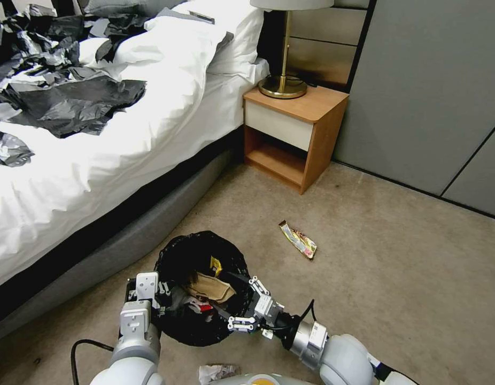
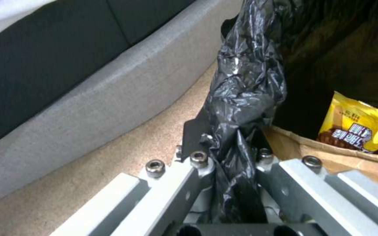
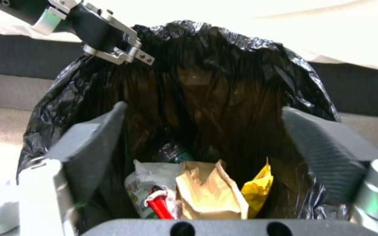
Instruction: Pick up the trash bin, then pick up the garbage from the floor and place it into the trash bin.
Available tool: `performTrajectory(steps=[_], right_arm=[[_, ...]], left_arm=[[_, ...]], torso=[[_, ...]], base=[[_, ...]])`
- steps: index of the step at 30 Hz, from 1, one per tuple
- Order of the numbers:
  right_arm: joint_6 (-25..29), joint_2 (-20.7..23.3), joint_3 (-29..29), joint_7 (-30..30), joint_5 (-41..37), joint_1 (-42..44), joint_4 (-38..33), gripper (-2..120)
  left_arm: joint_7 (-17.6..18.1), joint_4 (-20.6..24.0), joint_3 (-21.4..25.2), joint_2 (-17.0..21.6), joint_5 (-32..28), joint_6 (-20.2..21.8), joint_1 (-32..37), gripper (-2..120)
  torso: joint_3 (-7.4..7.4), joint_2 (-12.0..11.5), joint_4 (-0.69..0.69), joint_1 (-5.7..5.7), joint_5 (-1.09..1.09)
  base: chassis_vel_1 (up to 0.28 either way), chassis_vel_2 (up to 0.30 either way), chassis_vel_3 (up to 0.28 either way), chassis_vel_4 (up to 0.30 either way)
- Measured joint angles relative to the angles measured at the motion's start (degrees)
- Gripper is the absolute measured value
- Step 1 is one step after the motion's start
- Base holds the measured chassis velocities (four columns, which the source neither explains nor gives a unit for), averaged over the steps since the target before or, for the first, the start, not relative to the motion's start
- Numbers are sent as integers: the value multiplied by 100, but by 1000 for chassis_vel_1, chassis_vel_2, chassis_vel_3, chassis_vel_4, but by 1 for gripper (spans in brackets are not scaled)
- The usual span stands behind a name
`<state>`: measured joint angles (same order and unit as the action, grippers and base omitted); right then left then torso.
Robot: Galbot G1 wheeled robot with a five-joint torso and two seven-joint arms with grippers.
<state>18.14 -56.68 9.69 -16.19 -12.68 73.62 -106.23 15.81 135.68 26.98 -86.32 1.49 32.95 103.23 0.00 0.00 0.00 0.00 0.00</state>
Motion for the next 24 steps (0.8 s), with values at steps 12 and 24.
performTrajectory(steps=[12,24], right_arm=[[-37,-117,-1003,622,178,510,-1055,100],[405,-1440,-2418,1945,607,2366,-1853,100]], left_arm=[[-7,-5,63,25,-31,3,-15,1],[-96,-75,76,42,-120,-80,-112,1]], torso=[[0,0,1,0,0],[0,0,-1,0,-1]], base=[[0,0,0,0],[0,0,0,0]])
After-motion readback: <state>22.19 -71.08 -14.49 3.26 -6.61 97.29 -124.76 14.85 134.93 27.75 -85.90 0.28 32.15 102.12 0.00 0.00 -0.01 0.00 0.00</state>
